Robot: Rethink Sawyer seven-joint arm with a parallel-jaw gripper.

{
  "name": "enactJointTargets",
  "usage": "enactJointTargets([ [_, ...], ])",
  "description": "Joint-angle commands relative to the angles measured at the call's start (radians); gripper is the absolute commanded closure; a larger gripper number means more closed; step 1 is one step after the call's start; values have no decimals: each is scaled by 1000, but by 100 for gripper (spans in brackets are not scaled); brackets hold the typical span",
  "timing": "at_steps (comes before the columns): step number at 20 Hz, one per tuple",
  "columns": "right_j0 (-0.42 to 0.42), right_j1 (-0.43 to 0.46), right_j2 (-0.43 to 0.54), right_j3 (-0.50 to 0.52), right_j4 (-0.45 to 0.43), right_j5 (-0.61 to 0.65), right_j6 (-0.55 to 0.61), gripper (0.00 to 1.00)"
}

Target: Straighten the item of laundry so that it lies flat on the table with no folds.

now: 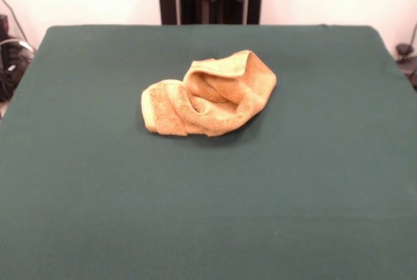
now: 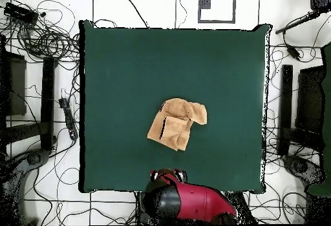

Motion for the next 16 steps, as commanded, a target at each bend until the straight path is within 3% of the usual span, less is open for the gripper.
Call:
enactJointTargets([
  [1, 38, -39, 79, -111, 43, 82, 126, 0],
  [16, 36, 73, 134, -416, 93, 326, 78, 0],
])
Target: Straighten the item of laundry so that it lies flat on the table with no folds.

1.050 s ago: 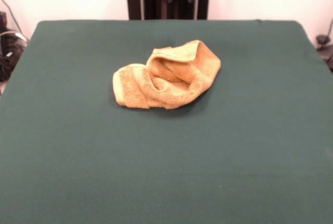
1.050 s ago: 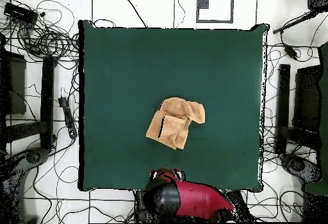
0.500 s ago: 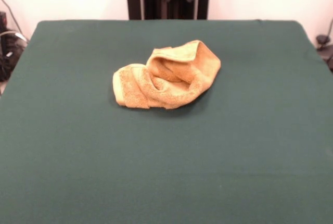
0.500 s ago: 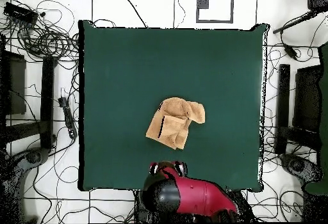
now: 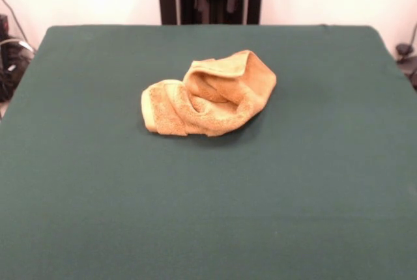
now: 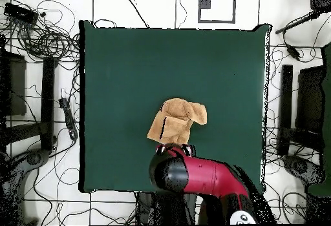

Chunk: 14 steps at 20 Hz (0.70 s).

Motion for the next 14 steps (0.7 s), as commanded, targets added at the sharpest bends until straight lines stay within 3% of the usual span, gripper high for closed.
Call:
enactJointTargets([
  [1, 19, 93, 133, -236, 66, 206, 72, 0],
  [8, 62, 123, 104, -478, 84, 338, 113, 0],
  [14, 75, 172, 104, -594, 83, 375, 119, 0],
])
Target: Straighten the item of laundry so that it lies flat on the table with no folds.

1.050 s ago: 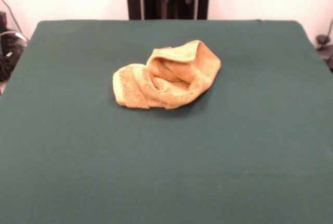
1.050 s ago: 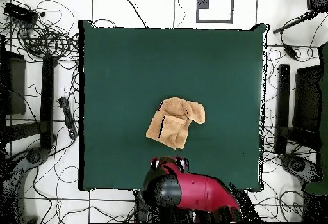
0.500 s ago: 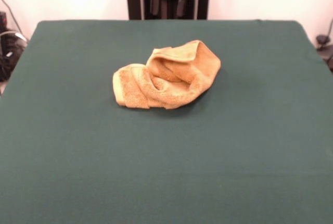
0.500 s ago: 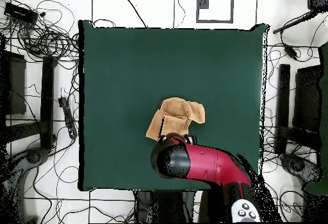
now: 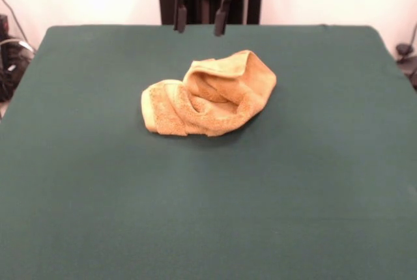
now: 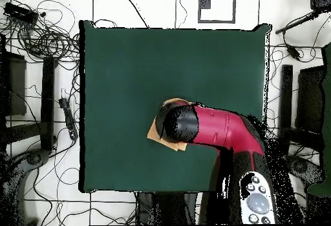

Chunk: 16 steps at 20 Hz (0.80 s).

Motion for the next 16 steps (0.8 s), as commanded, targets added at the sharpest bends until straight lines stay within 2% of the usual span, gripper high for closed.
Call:
enactJointTargets([
  [1, 41, 99, 107, -214, 47, 126, 107, 0],
  [11, 49, 142, 110, -360, 62, 256, 98, 0],
  [16, 50, 164, 99, -352, 71, 248, 115, 0],
])
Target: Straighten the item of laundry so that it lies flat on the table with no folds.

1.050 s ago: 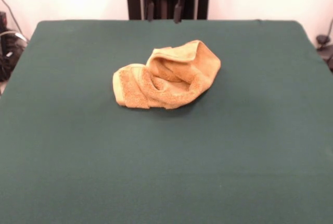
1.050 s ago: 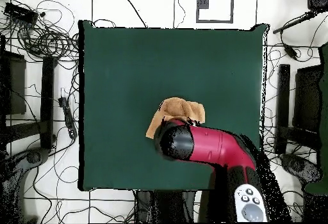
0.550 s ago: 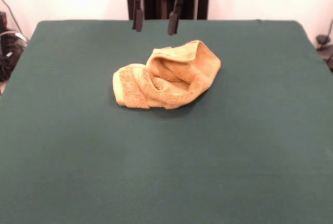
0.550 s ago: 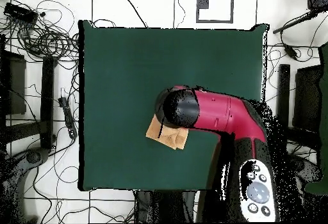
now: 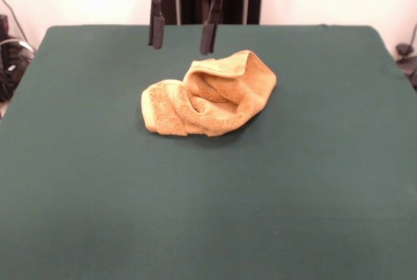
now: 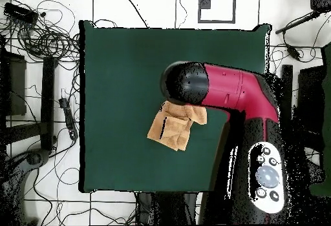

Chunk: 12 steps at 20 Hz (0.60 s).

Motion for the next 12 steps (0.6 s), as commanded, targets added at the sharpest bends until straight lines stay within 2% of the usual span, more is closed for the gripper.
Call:
enactJointTargets([
  [1, 36, 84, 101, -28, 51, 118, 118, 0],
  [8, 21, 83, 92, 88, 57, 34, 118, 0],
  [12, 2, 118, 100, 157, 31, -55, 101, 0],
])
